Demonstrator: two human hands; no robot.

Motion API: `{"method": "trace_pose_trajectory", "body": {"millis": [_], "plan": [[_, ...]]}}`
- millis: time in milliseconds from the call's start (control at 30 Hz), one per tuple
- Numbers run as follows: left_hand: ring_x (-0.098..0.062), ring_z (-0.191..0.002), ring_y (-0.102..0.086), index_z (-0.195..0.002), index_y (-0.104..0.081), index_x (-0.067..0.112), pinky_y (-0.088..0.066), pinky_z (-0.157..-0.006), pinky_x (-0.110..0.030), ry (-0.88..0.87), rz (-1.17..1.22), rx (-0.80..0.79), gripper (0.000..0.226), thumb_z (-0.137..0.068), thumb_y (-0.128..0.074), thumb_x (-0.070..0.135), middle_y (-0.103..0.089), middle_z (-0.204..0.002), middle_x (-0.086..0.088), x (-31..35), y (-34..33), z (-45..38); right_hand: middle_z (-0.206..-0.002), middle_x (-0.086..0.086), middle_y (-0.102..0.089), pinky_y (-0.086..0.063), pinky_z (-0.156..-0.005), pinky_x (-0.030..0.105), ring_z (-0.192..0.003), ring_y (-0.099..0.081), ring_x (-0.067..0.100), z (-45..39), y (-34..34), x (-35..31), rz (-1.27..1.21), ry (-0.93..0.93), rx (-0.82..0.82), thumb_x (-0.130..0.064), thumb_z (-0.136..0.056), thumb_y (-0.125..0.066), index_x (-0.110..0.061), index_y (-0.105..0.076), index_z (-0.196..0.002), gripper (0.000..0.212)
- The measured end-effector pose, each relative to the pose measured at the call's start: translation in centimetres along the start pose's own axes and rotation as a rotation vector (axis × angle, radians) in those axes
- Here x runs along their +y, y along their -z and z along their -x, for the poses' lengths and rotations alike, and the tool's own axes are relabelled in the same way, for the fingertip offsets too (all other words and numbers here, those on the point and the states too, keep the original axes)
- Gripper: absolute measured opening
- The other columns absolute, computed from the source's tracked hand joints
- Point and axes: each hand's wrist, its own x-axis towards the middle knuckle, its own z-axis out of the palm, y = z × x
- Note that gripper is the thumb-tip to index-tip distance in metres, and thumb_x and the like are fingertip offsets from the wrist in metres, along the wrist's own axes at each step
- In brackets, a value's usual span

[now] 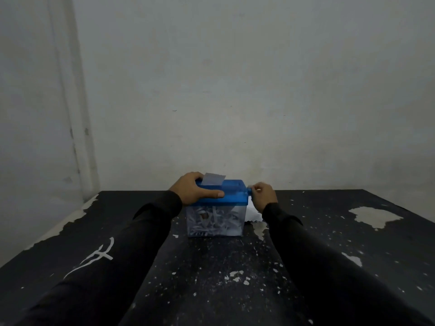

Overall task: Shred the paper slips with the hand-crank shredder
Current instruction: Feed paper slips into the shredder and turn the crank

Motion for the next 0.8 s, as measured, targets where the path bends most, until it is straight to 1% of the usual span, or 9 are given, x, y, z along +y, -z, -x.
{"method": "trace_pose_trajectory", "body": {"millis": [100, 167, 267, 367, 467, 533, 600, 700, 800], "plan": [[-0.017, -0.092, -0.069, -0.105, -0.072, 0.023, -0.060, -0.087, -0.044, 0.019, 0.001, 0.006, 0.081, -0.044, -0.088, 0.075, -0.074, -0.101, 0.003, 0.1, 0.0, 0.1, -0.073, 0.004, -0.063, -0.041, -0.059, 0.026, -0.068, -0.055, 0.017, 2.9, 0.1, 1.6, 0.052, -0.001, -0.058, -0.020, -0.102, -0.052, -0.014, -0.062, -0.072, 0.032], [-0.017, -0.092, -0.069, -0.104, -0.072, 0.024, -0.059, -0.087, -0.042, 0.022, -0.003, 0.003, 0.079, -0.046, -0.089, 0.073, -0.073, -0.102, 0.004, 0.3, -0.1, 0.1, -0.068, 0.001, -0.060, -0.040, -0.056, 0.025, -0.061, -0.050, 0.012, 4.9, 0.5, 2.3, 0.010, 0.026, -0.051, -0.022, -0.103, -0.050, -0.013, -0.063, -0.069, 0.037], [-0.017, -0.090, -0.069, -0.102, -0.072, 0.022, -0.060, -0.085, -0.041, 0.025, -0.005, 0.005, 0.077, -0.046, -0.089, 0.072, -0.074, -0.099, 0.004, 0.6, 0.0, 0.1, -0.055, -0.003, -0.046, -0.034, -0.054, 0.029, -0.053, -0.038, 0.009, 6.9, 1.1, 2.5, -0.067, 0.130, 0.030, -0.031, -0.103, -0.050, -0.017, -0.050, -0.058, 0.047], [-0.019, -0.087, -0.068, -0.098, -0.071, 0.020, -0.057, -0.076, -0.036, 0.031, -0.015, -0.002, 0.068, -0.051, -0.091, 0.064, -0.072, -0.095, 0.001, 0.8, 0.0, 0.1, -0.061, 0.016, -0.050, -0.038, -0.054, 0.035, -0.059, -0.044, 0.011, 8.2, 1.8, 1.4, -0.257, 0.240, 0.095, -0.042, -0.092, -0.047, -0.004, -0.055, -0.063, 0.048], [-0.017, -0.081, -0.063, -0.093, -0.069, 0.021, -0.045, -0.065, -0.025, 0.029, -0.043, -0.001, 0.057, -0.057, -0.091, 0.059, -0.068, -0.090, 0.003, 1.1, -0.1, 0.1, -0.062, 0.003, -0.045, -0.035, -0.054, 0.027, -0.056, -0.039, 0.002, 8.1, 2.5, -1.0, -0.369, 0.265, 0.092, -0.031, -0.091, -0.044, -0.016, -0.052, -0.064, 0.032], [-0.015, -0.082, -0.063, -0.096, -0.069, 0.022, -0.045, -0.064, -0.023, 0.029, -0.052, -0.005, 0.054, -0.060, -0.091, 0.055, -0.068, -0.092, 0.004, 1.1, 0.0, 0.2, -0.067, -0.003, -0.050, -0.038, -0.059, 0.028, -0.059, -0.043, 0.001, 6.9, 2.7, -2.3, -0.378, 0.291, 0.076, -0.027, -0.100, -0.043, -0.018, -0.053, -0.068, 0.035], [-0.013, -0.083, -0.064, -0.099, -0.069, 0.022, -0.047, -0.066, -0.022, 0.028, -0.060, -0.010, 0.053, -0.062, -0.091, 0.052, -0.068, -0.094, 0.005, 1.3, 0.1, 0.2, -0.072, -0.005, -0.060, -0.044, -0.062, 0.026, -0.063, -0.050, 0.004, 5.1, 2.8, -3.4, -0.355, 0.282, 0.059, -0.031, -0.108, -0.042, -0.014, -0.062, -0.075, 0.041], [-0.010, -0.086, -0.062, -0.104, -0.068, 0.023, -0.047, -0.068, -0.020, 0.025, -0.084, -0.013, 0.055, -0.063, -0.090, 0.052, -0.066, -0.097, 0.009, 1.4, 0.1, 0.4, -0.058, -0.011, -0.052, -0.044, -0.061, 0.029, -0.058, -0.047, 0.010, 2.2, 3.0, -4.5, -0.314, 0.197, 0.057, -0.042, -0.105, -0.048, -0.016, -0.057, -0.066, 0.048], [-0.006, -0.089, -0.059, -0.109, -0.065, 0.023, -0.047, -0.073, -0.022, 0.020, -0.113, -0.003, 0.056, -0.067, -0.089, 0.052, -0.061, -0.100, 0.013, 1.4, 0.1, 0.6, -0.072, 0.001, -0.058, -0.052, -0.069, 0.038, -0.070, -0.056, 0.021, -0.2, 2.4, -4.5, -0.280, 0.088, 0.071, -0.053, -0.096, -0.059, -0.013, -0.056, -0.075, 0.045]]}}
